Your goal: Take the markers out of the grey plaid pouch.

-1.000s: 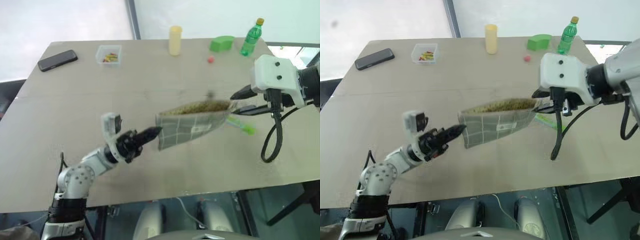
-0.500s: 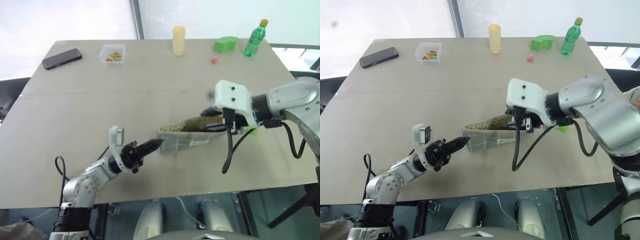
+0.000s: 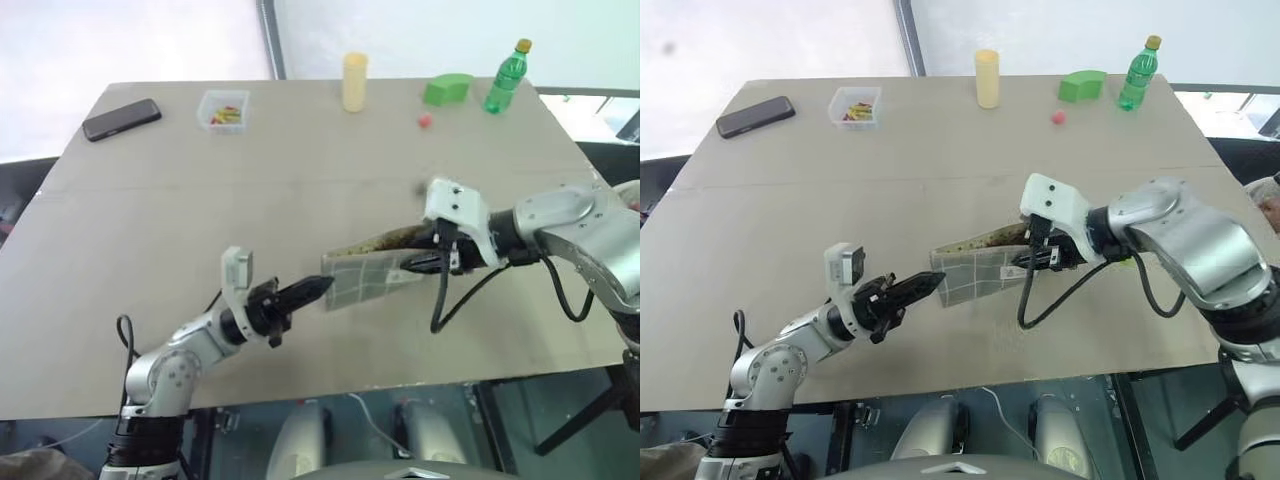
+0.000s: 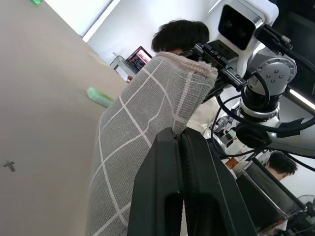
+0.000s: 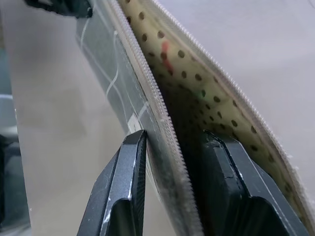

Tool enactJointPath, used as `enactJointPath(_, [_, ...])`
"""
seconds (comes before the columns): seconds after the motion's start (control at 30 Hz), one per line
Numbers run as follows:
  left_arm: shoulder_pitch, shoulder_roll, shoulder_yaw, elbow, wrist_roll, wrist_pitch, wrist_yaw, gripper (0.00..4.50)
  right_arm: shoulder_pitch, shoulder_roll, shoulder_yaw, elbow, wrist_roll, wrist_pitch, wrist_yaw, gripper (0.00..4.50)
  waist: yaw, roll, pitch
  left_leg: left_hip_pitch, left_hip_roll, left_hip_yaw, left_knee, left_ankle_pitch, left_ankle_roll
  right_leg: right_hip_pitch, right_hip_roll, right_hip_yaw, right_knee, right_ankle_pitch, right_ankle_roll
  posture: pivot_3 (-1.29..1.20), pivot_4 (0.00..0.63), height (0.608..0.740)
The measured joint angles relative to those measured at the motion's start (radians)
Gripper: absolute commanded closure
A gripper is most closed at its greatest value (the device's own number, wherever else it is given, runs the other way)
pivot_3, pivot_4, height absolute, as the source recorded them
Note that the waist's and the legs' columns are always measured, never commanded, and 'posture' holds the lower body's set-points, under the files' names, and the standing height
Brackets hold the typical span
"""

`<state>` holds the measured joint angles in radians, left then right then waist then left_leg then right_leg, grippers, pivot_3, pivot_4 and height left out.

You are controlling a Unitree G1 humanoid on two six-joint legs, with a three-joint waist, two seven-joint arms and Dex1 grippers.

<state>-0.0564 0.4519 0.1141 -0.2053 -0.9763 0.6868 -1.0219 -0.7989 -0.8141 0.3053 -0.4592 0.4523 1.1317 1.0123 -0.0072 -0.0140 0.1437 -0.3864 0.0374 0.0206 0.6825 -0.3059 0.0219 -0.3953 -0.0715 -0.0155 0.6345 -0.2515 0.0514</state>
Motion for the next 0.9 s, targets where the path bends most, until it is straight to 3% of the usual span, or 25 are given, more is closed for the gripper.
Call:
enactJointPath(0.33, [-0.001,0.016,-0.002,-0.022,0.007,0.023,-0.003,4.5,-0.023,0.058,-0.168,0.1,0.181,0.121,0.001,2.8,0.0,0.0,0.0,0.0,0.0,0.0,0.0,0.0,0.0,0.0,0.0,0.0,0.0,0.0,0.0,0.0,0.15,0.74])
enactJointPath(0.57, [-0.001,0.018,-0.011,-0.022,0.028,0.021,-0.017,4.5,0.017,0.068,-0.191,0.115,0.259,0.206,-0.039,2.8,0.001,0.0,0.0,0.0,0.0,0.0,0.0,0.0,0.001,0.0,0.0,0.0,0.0,0.0,0.0,0.0,0.15,0.74])
enactJointPath(0.77, [-0.001,0.014,-0.024,-0.053,0.032,0.022,-0.007,4.5,0.08,0.06,-0.116,0.09,0.19,0.15,-0.126,2.8,-0.001,0.0,0.0,0.0,0.0,0.0,0.0,0.0,0.001,0.0,0.0,0.001,0.0,0.0,0.0,0.0,0.15,0.74])
enactJointPath(0.9, [-0.002,0.011,-0.024,-0.054,0.029,0.029,0.008,4.5,0.124,0.033,0.008,0.037,0.049,-0.044,-0.148,2.8,-0.001,0.0,0.0,0.0,0.0,0.0,0.0,0.0,0.0,0.0,0.0,0.001,0.0,0.0,0.0,0.0,0.15,0.74])
